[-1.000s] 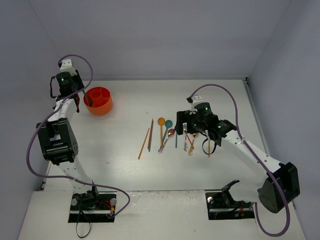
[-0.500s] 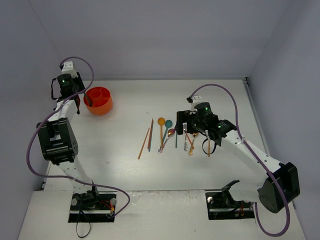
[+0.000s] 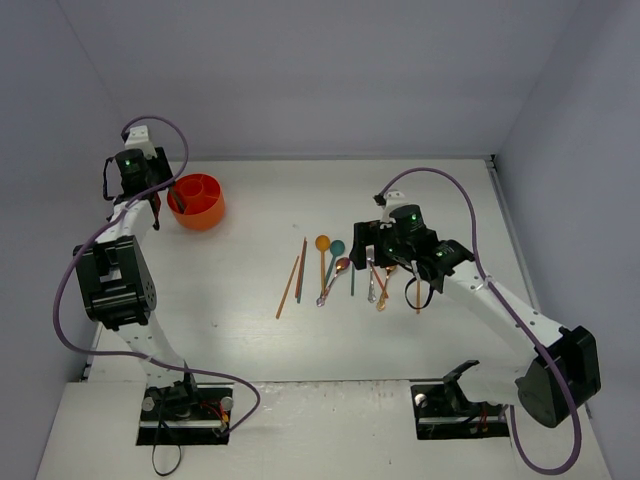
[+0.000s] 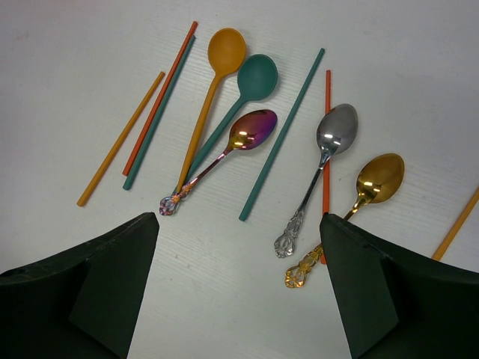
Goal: Sort the eating utensils into containers
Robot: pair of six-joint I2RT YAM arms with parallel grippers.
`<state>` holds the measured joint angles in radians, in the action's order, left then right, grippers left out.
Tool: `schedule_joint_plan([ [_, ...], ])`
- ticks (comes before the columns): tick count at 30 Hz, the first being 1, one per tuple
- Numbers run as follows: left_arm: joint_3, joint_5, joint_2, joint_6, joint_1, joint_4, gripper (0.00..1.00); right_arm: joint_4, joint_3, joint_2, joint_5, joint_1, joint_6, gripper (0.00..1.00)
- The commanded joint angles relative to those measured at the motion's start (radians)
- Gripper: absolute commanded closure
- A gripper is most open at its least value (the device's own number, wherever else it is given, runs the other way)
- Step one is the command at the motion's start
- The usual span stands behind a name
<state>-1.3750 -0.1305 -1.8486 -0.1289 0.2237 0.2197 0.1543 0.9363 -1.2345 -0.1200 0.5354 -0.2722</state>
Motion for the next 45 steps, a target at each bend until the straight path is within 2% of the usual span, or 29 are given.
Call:
schedule_joint_plan([
  [1,-0.04,0.014,0.097,0.021,0.004,0.017,0.5,-0.024,0.021,0.039,-0.001,-0.006,-0.005,0.13],
  [7,-0.072,0.057,0.189,-0.031,0.002,-0.068,0.39,-0.016,0.033,0.043,0.065,-0.008,-0.025,0.13],
  [11,-0.121,0.111,0.279,-0.072,-0.01,-0.226,0.32,-0.004,0.044,0.019,0.114,-0.008,-0.066,0.14],
  [12,-0.129,0.121,0.309,-0.078,-0.02,-0.309,0.28,0.0,0.045,0.007,0.117,-0.009,-0.078,0.14],
  [14,-0.137,0.121,0.33,-0.097,-0.03,-0.352,0.25,0.001,0.05,-0.002,0.152,-0.009,-0.095,0.14],
  [16,-0.124,0.129,0.408,-0.103,-0.101,-0.463,0.22,0.007,0.058,-0.035,0.183,-0.012,-0.119,0.16],
  [19,-0.077,0.157,0.487,-0.124,-0.193,-0.547,0.22,0.013,0.064,-0.076,0.219,-0.019,-0.151,0.19],
  [23,0.06,0.101,0.612,-0.222,-0.299,-0.593,0.22,0.014,0.059,-0.151,0.244,-0.028,-0.19,0.26],
  [27,0.141,0.099,0.709,-0.254,-0.432,-0.66,0.22,0.013,0.038,-0.21,0.276,-0.045,-0.255,0.38],
  [31,0.263,0.111,0.804,-0.315,-0.515,-0.681,0.22,0.012,-0.008,-0.245,0.311,-0.078,-0.331,0.49],
  [38,0.383,0.079,0.88,-0.41,-0.587,-0.68,0.22,0.01,-0.03,-0.311,0.336,-0.118,-0.376,0.57],
  [45,0.388,0.039,0.874,-0.43,-0.603,-0.681,0.22,-0.012,-0.035,-0.385,0.33,-0.121,-0.409,0.65],
])
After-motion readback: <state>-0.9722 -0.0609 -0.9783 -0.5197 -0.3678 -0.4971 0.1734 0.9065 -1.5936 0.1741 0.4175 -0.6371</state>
